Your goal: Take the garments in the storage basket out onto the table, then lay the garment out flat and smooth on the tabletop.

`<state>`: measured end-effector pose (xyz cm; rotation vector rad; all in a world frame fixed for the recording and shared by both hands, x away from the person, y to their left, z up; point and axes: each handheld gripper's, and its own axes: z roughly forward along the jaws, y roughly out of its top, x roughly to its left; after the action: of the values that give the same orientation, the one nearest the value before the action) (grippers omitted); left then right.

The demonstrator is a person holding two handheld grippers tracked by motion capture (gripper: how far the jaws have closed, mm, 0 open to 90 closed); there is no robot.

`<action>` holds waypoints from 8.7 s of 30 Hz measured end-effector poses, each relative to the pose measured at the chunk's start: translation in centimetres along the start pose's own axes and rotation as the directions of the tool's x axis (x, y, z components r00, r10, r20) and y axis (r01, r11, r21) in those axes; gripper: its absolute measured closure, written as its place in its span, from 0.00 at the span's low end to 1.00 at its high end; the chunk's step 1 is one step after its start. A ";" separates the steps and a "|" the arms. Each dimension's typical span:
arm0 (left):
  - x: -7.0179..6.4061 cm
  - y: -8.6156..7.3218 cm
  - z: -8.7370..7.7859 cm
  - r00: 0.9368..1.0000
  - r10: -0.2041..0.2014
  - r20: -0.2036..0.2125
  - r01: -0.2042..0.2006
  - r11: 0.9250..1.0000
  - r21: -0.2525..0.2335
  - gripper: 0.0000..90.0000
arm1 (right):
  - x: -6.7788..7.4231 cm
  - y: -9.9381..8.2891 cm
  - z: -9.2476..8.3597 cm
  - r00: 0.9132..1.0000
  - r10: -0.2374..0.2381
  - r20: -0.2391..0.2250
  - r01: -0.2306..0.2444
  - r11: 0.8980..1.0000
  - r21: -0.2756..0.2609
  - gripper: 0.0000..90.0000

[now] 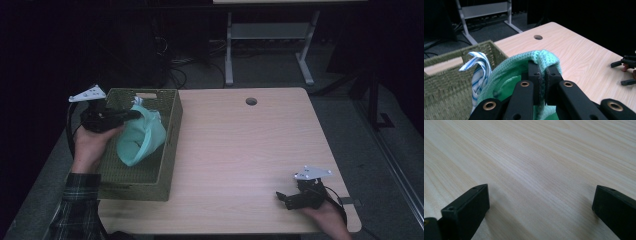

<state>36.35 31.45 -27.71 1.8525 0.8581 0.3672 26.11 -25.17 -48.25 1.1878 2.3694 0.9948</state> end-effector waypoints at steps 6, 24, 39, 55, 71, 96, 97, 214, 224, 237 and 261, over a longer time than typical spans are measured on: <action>-0.5 1.6 -0.3 1.000 0.020 0.008 -0.020 1.000 -0.019 0.95 | 0.0 0.0 0.0 1.000 0.001 0.000 -0.001 1.000 0.000 0.01; -2.9 5.0 1.6 0.997 0.057 0.047 -0.055 0.998 -0.040 0.95 | 0.0 0.0 0.0 1.000 0.000 0.000 0.000 1.000 0.000 0.01; -5.5 6.2 4.5 0.989 0.089 0.119 -0.083 0.995 -0.053 0.95 | 0.0 0.0 0.0 1.000 0.004 -0.001 -0.004 1.000 0.002 0.01; -9.0 6.8 9.2 0.968 0.127 0.216 -0.123 0.992 -0.033 0.95 | 0.0 0.0 0.0 1.000 0.003 -0.007 -0.003 1.000 0.004 0.01; -12.6 5.4 14.5 0.947 0.134 0.292 -0.143 0.990 0.009 0.95 | 0.0 0.0 0.0 1.000 -0.001 -0.006 0.001 1.000 0.002 0.01; -17.4 1.1 22.4 0.924 0.139 0.355 -0.189 0.976 0.107 0.95 | 0.0 0.0 0.0 1.000 0.003 -0.007 -0.003 1.000 0.005 0.01; -17.5 0.8 22.7 0.924 0.138 0.357 -0.190 0.975 0.113 0.95 | 0.0 0.0 0.0 1.000 0.001 -0.007 -0.001 1.000 0.005 0.01; -16.7 -12.4 21.2 0.952 0.152 0.266 -0.259 0.864 0.432 1.00 | -3.8 9.7 1.8 0.996 0.015 -0.088 -0.022 0.997 -0.079 0.61; -16.8 -12.5 21.2 0.952 0.158 0.263 -0.262 0.863 0.432 1.00 | -4.7 11.8 4.7 0.994 0.041 -0.102 -0.048 0.997 -0.068 0.70; -16.9 -12.4 21.3 0.951 0.161 0.264 -0.266 0.860 0.436 1.00 | -5.6 13.0 8.9 0.984 0.099 -0.151 -0.101 0.995 -0.009 0.75; -16.7 -12.4 21.3 0.950 0.154 0.271 -0.264 0.861 0.434 1.00 | -6.4 15.2 10.7 0.983 0.095 -0.154 -0.098 0.995 -0.013 0.75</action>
<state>32.48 8.20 -45.91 2.3961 0.6175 0.0737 44.59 -19.12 -45.44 1.2713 2.4313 1.1782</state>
